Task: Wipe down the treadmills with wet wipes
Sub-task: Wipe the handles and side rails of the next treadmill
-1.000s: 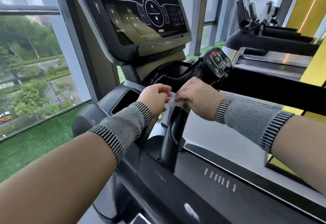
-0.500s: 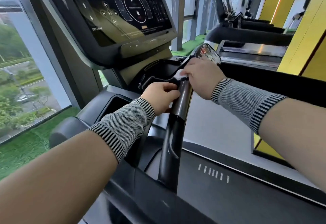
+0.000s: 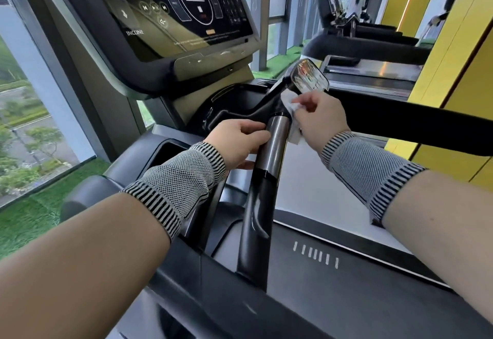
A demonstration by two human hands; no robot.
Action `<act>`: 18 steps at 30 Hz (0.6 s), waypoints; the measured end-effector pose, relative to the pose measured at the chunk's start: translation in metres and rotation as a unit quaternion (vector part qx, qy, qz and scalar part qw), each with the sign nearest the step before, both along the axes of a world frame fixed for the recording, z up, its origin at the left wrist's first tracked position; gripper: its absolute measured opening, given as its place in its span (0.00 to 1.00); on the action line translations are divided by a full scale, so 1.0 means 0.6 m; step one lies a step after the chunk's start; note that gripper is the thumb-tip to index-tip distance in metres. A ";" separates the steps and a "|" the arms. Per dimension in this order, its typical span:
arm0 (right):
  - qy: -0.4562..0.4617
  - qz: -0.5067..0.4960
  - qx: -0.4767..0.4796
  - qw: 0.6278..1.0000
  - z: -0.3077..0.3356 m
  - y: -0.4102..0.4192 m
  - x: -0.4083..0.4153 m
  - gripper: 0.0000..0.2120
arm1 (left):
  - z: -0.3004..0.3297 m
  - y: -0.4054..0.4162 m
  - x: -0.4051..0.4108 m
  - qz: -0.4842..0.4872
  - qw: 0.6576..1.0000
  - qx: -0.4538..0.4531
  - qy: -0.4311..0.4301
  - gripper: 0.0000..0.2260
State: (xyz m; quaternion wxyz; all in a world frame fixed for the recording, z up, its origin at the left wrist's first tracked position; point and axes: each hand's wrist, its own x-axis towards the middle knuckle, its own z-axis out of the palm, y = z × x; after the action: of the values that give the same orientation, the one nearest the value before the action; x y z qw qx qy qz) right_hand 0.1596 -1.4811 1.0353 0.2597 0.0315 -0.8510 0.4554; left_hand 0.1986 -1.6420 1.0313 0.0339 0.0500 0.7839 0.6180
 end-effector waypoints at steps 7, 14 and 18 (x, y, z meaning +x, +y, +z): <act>-0.094 0.064 -0.131 0.985 -0.057 -0.010 0.054 0.10 | -0.005 -0.001 0.008 0.006 1.000 0.014 -0.003 0.14; 0.040 0.056 0.096 0.993 -0.017 -0.007 0.072 0.05 | -0.002 -0.010 0.013 0.005 1.000 -0.004 -0.024 0.10; 0.197 0.196 0.312 0.908 -0.043 0.005 0.111 0.07 | 0.003 -0.025 0.020 0.020 0.997 0.026 -0.070 0.13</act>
State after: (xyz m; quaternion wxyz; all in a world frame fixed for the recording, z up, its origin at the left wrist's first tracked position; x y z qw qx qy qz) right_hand 0.2264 -1.4782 1.0094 0.3044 0.3663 -0.8579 0.1928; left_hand 0.2104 -1.6573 1.0331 0.0748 -0.0079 0.7640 0.6408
